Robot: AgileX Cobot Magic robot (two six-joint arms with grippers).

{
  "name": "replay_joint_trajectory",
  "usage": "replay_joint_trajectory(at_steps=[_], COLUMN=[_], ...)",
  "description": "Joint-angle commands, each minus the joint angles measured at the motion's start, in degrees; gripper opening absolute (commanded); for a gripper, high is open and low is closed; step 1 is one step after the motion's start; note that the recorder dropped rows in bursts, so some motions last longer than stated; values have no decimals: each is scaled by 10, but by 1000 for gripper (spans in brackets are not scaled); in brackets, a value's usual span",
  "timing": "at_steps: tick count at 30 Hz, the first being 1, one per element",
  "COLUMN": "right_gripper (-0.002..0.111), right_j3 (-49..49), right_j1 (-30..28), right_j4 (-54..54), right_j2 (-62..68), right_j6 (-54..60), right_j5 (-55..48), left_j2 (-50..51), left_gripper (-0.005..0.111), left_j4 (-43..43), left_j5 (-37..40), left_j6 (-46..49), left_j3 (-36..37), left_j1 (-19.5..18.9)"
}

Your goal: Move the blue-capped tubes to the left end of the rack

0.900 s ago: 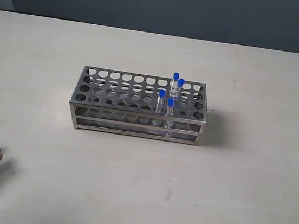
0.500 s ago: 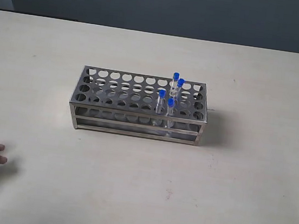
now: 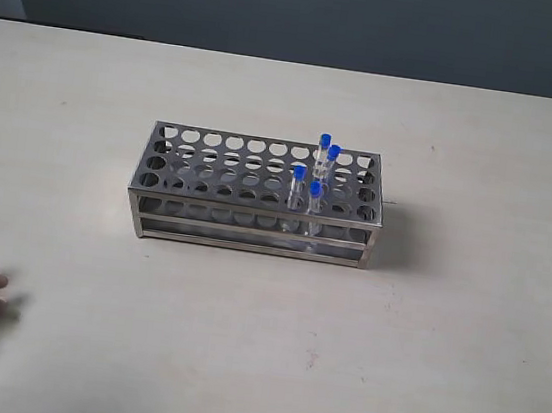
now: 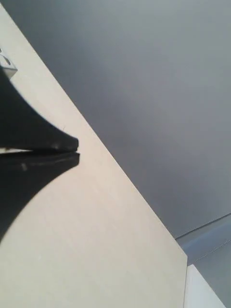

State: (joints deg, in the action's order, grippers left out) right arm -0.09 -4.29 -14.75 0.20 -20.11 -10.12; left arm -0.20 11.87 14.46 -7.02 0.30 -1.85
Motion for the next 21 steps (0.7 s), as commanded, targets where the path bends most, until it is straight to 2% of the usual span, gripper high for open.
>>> replay_joint_trajectory(at_steps=[1, 7, 10, 12, 16, 19, 21], right_gripper=[-1, -1, -1, -1, -1, -1, -1], right_j3=[1, -22, -90, -157, -335, -486, -565], right_j1=[-3, -2, -2, -2, -2, -2, 3], right_j4=[32, -12, 20, 86, 233, 322, 335], right_j2=[-2, -2, 15, 65, 245, 384, 456], right_j6=[42, 23, 23, 23, 15, -21, -39], right_j5=[31, 215, 265, 286, 259, 156, 94], left_j2=[2, 2, 2, 2, 2, 2, 2], left_gripper=[1, 1, 1, 1, 1, 1, 1], left_j4=[-3, -3, -3, -3, -3, -3, -3], left_j5=[-4, -4, -4, -4, -4, -4, -4], left_j6=[0, 0, 0, 0, 0, 0, 0], left_j3=[-3, -3, -3, -3, -3, -3, -3], left_j1=[2, 2, 2, 2, 2, 2, 2])
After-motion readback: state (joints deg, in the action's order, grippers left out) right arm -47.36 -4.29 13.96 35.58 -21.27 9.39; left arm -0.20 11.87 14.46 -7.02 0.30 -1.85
